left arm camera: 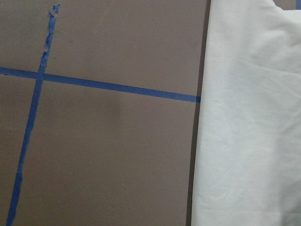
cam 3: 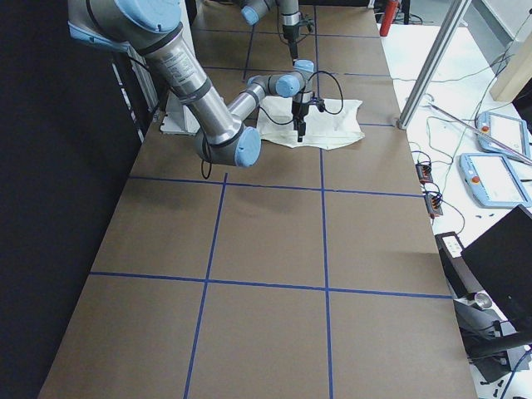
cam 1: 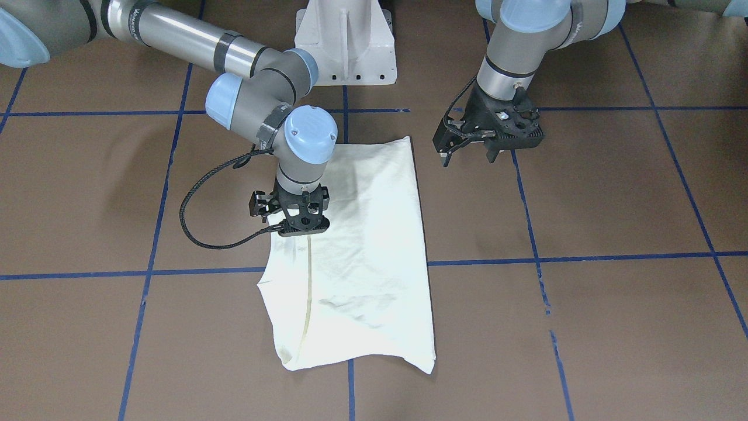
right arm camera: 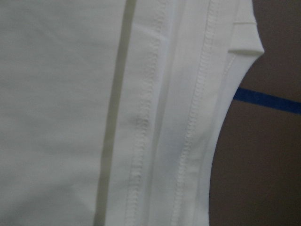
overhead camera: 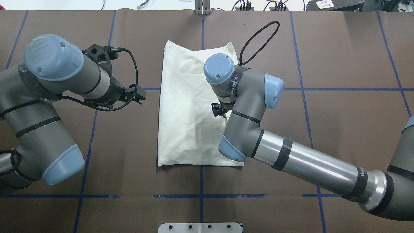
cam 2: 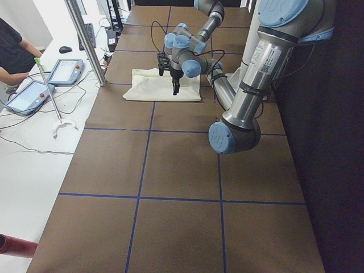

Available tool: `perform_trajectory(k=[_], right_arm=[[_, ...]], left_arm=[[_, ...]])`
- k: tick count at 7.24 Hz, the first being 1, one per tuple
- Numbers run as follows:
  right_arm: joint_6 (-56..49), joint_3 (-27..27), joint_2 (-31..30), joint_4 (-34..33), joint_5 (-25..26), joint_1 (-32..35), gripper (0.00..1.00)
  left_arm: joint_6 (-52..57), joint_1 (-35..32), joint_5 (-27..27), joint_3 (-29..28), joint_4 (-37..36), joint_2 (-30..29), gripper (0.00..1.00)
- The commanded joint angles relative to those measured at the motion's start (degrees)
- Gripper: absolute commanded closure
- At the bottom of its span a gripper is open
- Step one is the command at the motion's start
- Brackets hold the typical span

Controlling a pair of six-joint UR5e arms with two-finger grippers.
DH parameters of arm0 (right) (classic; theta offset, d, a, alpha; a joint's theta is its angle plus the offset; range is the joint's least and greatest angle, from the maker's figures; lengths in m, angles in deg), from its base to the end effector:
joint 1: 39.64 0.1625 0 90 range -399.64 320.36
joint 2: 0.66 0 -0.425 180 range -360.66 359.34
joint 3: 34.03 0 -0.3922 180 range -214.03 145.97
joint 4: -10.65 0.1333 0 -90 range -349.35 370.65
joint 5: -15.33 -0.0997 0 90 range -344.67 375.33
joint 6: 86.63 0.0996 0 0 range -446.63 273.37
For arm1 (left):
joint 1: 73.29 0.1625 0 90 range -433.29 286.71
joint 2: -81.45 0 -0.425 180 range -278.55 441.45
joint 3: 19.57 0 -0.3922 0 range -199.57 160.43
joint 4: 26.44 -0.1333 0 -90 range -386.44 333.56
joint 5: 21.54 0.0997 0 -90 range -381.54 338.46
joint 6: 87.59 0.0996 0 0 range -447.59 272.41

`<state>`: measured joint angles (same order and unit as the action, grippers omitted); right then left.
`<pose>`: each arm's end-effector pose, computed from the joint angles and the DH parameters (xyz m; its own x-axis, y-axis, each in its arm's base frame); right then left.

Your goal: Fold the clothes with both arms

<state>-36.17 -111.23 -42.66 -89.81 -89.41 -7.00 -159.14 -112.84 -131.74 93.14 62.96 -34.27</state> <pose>-0.5878 -0.5047 0.2666 0.8648 -0.1772 0.4698 0.1538 0.9842 0.0882 0.3849 -0.4461 0.2408 0.6177 -0.1249 -0.7764 0.2159 0.9763 0.0147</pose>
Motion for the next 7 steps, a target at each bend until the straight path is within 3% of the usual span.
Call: perform_trajectory(k=[1, 4, 6, 7], right_arm=[[-1.33, -0.05, -1.49, -0.17, -0.37, 1.37, 0.00], [-5.55, -7.42, -9.30, 0.18, -4.50, 5.68, 0.00], [-4.59, -13.64, -9.15, -0.17, -5.99, 6.47, 0.00], [-2.67, -16.98, -9.33, 0.09, -8.70, 6.73, 0.00]], left_arm=[[-0.08, 0.09, -0.02, -0.12, 0.07, -0.12, 0.00], [-0.34, 0.09, 0.07, -0.21, -0.02, -0.82, 0.00], [-1.48, 0.35, -0.63, -0.04, 0.50, -0.74, 0.00], [-6.97, 1.75, -3.07, -0.47, 4.34, 0.31, 0.00]])
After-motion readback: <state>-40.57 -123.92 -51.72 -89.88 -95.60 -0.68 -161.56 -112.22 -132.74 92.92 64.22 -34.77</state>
